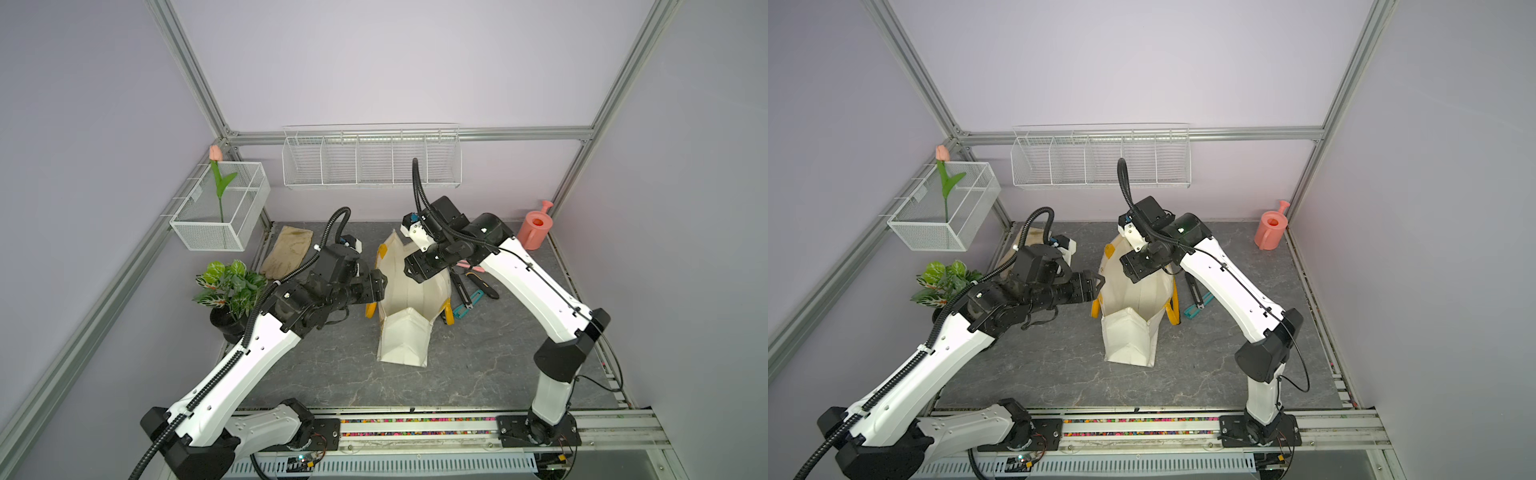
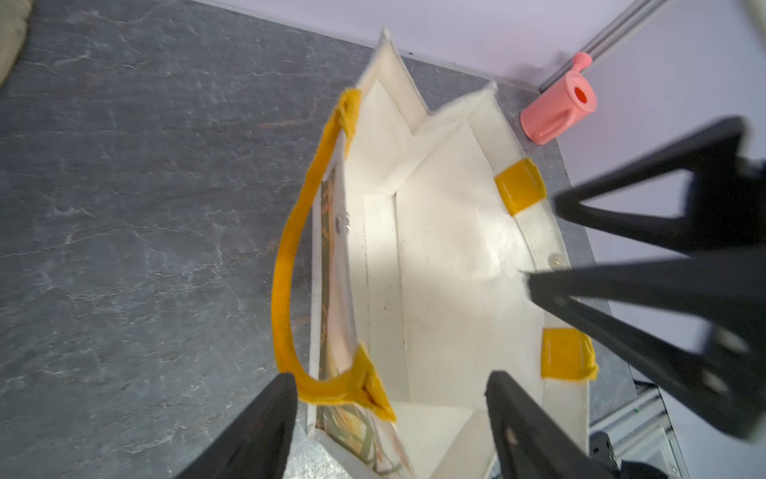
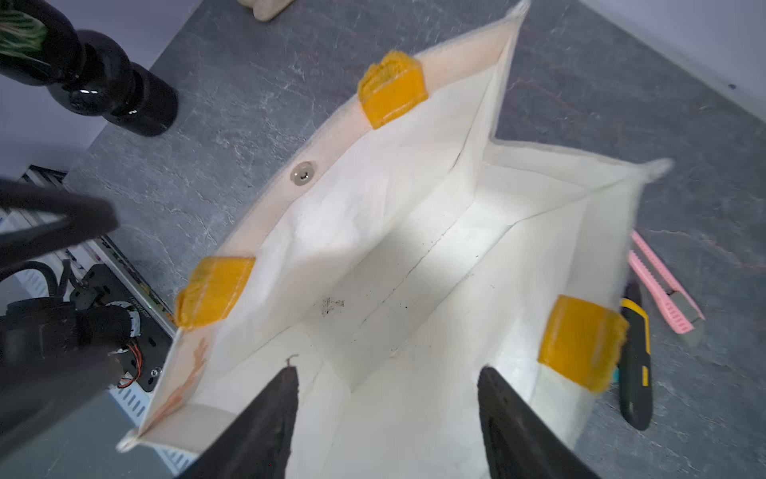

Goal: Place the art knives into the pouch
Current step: Open the pouch at the center of the board, then pick up the utility knife at the center of the board.

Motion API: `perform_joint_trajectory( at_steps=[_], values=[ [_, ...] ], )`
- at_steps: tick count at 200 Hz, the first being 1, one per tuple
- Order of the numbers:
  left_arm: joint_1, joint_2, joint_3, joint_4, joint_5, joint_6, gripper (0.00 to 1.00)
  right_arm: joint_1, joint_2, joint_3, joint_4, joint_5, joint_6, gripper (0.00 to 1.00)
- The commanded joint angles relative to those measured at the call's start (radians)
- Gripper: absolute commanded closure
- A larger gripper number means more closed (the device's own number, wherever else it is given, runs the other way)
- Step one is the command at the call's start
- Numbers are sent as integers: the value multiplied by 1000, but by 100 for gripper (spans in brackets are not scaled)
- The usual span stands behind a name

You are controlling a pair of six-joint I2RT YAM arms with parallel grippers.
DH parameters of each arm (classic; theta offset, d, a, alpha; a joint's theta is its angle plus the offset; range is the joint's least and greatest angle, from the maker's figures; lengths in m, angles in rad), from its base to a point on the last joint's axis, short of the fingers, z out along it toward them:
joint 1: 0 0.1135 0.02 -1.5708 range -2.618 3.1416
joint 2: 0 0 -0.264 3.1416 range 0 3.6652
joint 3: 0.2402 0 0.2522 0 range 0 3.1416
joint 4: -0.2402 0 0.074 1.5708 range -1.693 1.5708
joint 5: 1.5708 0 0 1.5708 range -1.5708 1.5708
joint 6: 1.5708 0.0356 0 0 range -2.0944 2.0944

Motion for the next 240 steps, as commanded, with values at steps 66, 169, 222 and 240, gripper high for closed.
perform_joint_trajectory(
  at_steps=[66, 169, 222, 240],
  values=[
    [93, 228, 109, -6, 109, 152, 30, -255, -320, -385, 179, 115, 181, 19],
    [94, 294, 62, -14, 154, 196, 80, -543, -130, -760, 470, -28, 232, 20],
    [93, 307, 71, -27, 175, 229, 100, -591, 99, -609, 429, 56, 107, 23],
    [93, 304, 71, -27, 177, 233, 100, -591, 171, -573, 414, 113, 71, 23]
  ],
)
